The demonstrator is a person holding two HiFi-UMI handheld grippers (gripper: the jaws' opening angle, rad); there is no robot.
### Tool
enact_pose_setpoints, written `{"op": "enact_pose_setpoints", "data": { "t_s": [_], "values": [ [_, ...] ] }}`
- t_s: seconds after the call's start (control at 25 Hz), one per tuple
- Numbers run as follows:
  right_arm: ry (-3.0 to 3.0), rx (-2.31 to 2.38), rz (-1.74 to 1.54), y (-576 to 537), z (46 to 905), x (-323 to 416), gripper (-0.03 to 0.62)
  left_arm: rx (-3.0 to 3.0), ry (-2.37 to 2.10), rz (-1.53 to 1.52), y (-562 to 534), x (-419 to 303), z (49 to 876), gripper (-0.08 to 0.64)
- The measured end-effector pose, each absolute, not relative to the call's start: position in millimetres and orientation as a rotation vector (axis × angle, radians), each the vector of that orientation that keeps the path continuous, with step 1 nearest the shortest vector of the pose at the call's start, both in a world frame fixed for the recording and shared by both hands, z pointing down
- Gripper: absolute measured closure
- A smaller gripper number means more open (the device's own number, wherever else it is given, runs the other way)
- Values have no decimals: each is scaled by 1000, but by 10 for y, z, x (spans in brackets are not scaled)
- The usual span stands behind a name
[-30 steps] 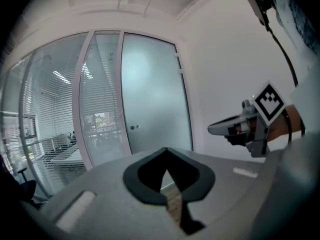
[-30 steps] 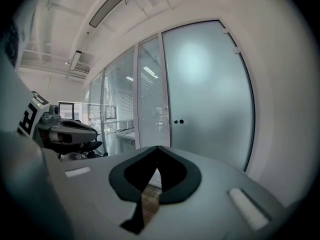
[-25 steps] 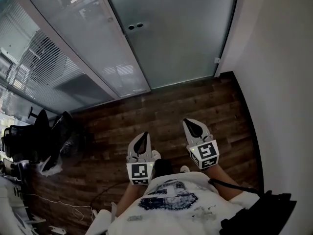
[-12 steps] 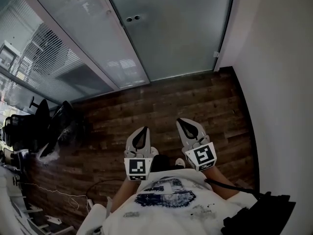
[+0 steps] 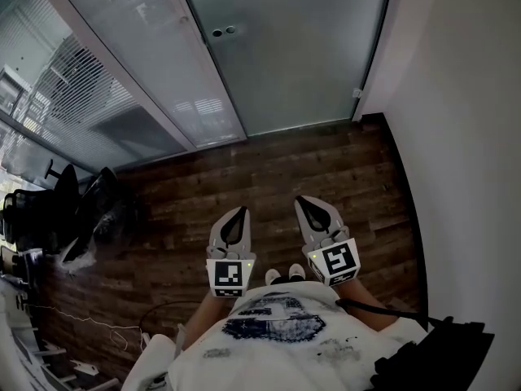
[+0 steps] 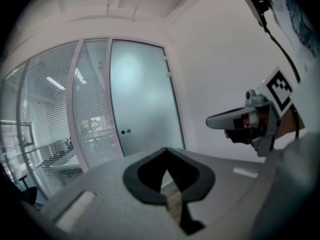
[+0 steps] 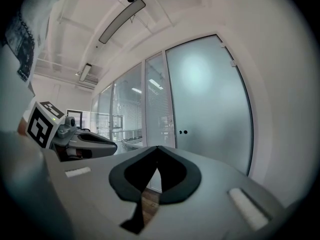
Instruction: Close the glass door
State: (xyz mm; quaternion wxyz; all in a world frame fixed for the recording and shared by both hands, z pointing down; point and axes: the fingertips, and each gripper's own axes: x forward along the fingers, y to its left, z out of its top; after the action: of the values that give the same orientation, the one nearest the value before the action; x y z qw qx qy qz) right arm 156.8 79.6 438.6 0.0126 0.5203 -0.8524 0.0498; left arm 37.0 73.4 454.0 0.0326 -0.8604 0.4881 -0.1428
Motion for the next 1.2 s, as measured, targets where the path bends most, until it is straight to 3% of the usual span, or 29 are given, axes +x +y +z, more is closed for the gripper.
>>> {"op": "enact_pose_setpoints", "data": {
  "t_s": [0.52, 1.2],
  "values": [
    [-2599, 1621, 127, 818, 4416, 1387, 586, -2593, 1604, -395, 632, -49, 4551, 558],
    [-2595, 1583, 162, 843, 4508, 1325, 586, -2597, 1610, -398, 655, -83, 4570, 558]
  ]
}}
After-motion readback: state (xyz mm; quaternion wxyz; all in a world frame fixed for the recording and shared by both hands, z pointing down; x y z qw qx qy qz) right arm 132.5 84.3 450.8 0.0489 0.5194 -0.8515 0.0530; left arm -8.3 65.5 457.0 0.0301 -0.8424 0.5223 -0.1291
